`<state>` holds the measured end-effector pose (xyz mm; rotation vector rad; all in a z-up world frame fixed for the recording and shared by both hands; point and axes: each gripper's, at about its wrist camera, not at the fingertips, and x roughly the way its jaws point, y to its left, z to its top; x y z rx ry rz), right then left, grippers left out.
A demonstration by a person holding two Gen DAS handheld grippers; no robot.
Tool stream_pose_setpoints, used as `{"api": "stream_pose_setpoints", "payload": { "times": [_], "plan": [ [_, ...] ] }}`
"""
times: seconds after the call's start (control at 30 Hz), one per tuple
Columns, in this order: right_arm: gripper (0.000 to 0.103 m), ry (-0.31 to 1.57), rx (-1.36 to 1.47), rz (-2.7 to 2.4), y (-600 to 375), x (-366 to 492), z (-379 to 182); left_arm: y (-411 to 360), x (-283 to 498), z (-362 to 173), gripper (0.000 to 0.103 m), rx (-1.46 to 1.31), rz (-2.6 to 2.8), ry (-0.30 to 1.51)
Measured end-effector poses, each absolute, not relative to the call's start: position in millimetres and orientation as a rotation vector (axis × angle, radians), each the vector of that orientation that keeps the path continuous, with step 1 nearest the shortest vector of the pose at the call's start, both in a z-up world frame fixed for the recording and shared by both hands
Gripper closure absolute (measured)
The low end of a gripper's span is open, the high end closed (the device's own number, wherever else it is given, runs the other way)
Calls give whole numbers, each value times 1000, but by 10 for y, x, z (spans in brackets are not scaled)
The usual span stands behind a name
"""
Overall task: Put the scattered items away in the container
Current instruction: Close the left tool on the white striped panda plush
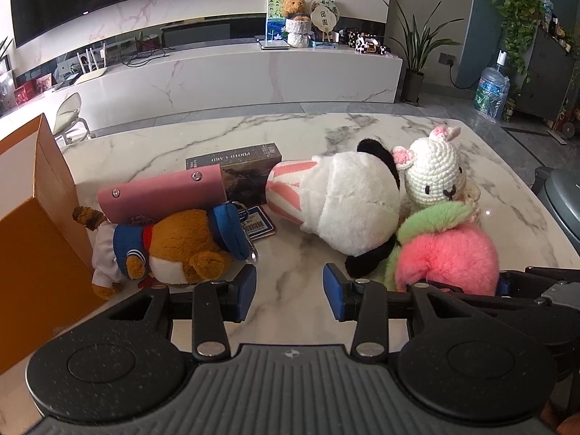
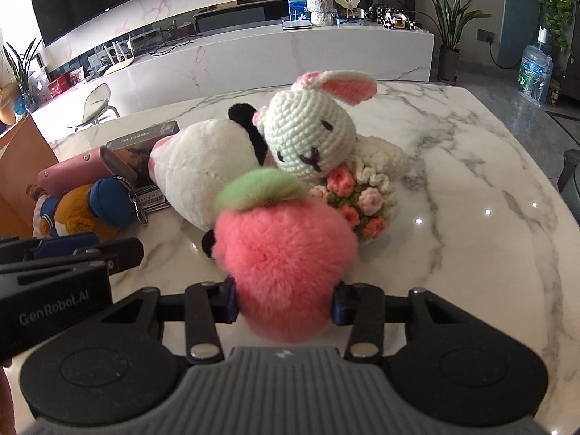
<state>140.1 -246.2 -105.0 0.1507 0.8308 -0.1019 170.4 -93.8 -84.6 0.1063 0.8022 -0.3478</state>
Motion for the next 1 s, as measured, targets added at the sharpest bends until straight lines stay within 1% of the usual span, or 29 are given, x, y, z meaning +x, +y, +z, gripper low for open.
{"api": "stream_pose_setpoints", "payload": {
  "times": [0.07, 0.23, 0.4, 0.5, 0.63, 0.7, 0.83, 0.87, 0.93, 1.0],
  "plan": [
    [56, 830, 128, -106, -2497, 1366, -1017, -965, 1712, -809, 49, 101, -362, 799],
    [56, 841, 64, -127, -2637, 1266, -983, -1116, 1716, -818, 48, 108, -385, 794],
    [55, 879, 61, -167, -2847, 1172, -1086, -1284, 1721, -861, 48, 134, -401, 787],
    [50, 867, 119, -193, -2980, 1156, -1106, -1384, 1724, -887, 47, 150, -410, 784],
    [34, 816, 124, -219, -3026, 1165, -1089, -1506, 1740, -926, 44, 165, -419, 782],
    [32, 797, 126, -222, -3040, 1177, -1093, -1526, 1784, -960, 42, 156, -415, 791],
    [32, 767, 150, -221, -3084, 1219, -1115, -1589, 1862, -1080, 42, 163, -414, 822],
    [32, 761, 151, -223, -3094, 1228, -1122, -1602, 1879, -1117, 43, 165, -413, 832],
    [33, 753, 157, -228, -3113, 1242, -1137, -1621, 1913, -1189, 52, 165, -410, 850],
    [33, 752, 166, -227, -3120, 1251, -1151, -1629, 1931, -1239, 65, 163, -414, 854]
  ]
}}
